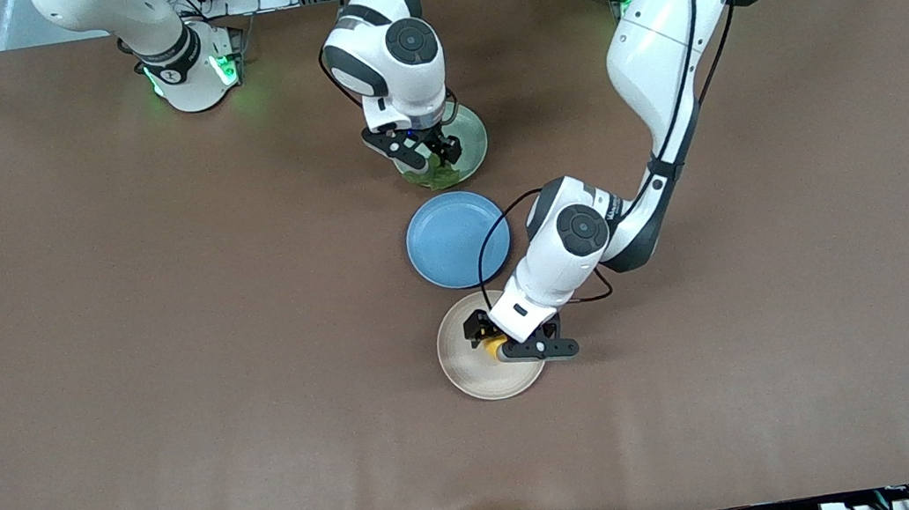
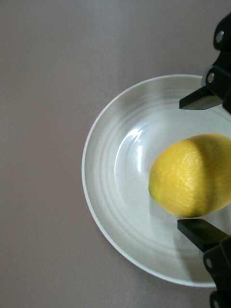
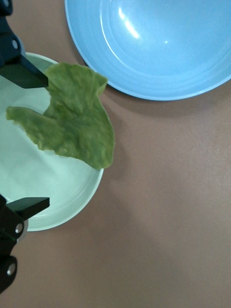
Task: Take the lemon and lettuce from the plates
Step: 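Close the left gripper on the lemon while the right gripper grips the lettuce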
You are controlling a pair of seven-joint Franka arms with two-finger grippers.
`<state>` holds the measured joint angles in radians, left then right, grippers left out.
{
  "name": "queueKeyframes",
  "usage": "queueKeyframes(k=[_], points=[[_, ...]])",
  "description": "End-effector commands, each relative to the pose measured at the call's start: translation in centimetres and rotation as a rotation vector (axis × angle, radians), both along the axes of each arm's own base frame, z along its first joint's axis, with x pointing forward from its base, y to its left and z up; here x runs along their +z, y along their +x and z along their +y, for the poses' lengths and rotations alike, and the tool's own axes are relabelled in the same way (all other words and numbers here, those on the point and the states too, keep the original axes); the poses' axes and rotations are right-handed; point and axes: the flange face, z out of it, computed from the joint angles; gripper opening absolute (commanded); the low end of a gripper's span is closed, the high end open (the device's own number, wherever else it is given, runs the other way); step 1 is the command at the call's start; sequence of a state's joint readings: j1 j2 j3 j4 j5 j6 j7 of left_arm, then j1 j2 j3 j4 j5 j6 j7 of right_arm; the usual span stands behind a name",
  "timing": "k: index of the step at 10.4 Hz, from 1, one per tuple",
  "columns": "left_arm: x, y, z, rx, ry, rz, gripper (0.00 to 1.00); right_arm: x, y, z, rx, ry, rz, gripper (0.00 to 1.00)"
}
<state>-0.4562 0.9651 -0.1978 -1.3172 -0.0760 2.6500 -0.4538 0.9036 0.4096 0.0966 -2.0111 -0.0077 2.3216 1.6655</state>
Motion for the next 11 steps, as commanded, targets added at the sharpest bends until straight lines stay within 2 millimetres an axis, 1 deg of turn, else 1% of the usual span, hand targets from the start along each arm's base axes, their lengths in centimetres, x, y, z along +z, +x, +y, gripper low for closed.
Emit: queueKeyframes(k=[1,3,4,6,7,8,9,10,11], points=[[-0.8,0.4,-0.5,0.034,-0.024,-0.018,1.0,-2.2,0.2,0.6,-0.021,0.003,-0.03,1.0],[-2.0,0.3,-0.4,0.04,-0.028,-0.023,1.0,-3.0,-0.3,1.2,-0.017,0.012,-0.054,1.0],[-2.2,0.2,-0.4,0.041,-0.03,-0.028,1.0,-3.6,-1.1,1.7,-0.003,0.014,-0.056,1.0],[-2.7,0.1,-0.4,0.041,-0.028,-0.025,1.0,-4.4,-1.3,2.1,-0.007,0.027,-0.083,1.0],[-2.9,0.1,-0.4,0.041,-0.027,-0.023,1.0,-4.9,-1.8,2.6,-0.005,0.029,-0.101,1.0],[-3.0,0.1,-0.4,0.04,-0.027,-0.024,1.0,-5.5,-1.9,2.6,-0.004,0.02,-0.116,1.0],[-3.0,0.1,-0.4,0.04,-0.027,-0.024,0.95,-5.9,-2.0,2.6,-0.004,0.011,-0.125,1.0],[-3.0,0.1,-0.3,0.043,-0.027,-0.023,0.74,-6.1,-2.0,2.4,-0.005,0.004,-0.126,1.0],[-2.9,0.2,-0.2,0.045,-0.028,-0.024,0.56,-6.0,-1.7,2.3,-0.008,0.003,-0.128,1.0]])
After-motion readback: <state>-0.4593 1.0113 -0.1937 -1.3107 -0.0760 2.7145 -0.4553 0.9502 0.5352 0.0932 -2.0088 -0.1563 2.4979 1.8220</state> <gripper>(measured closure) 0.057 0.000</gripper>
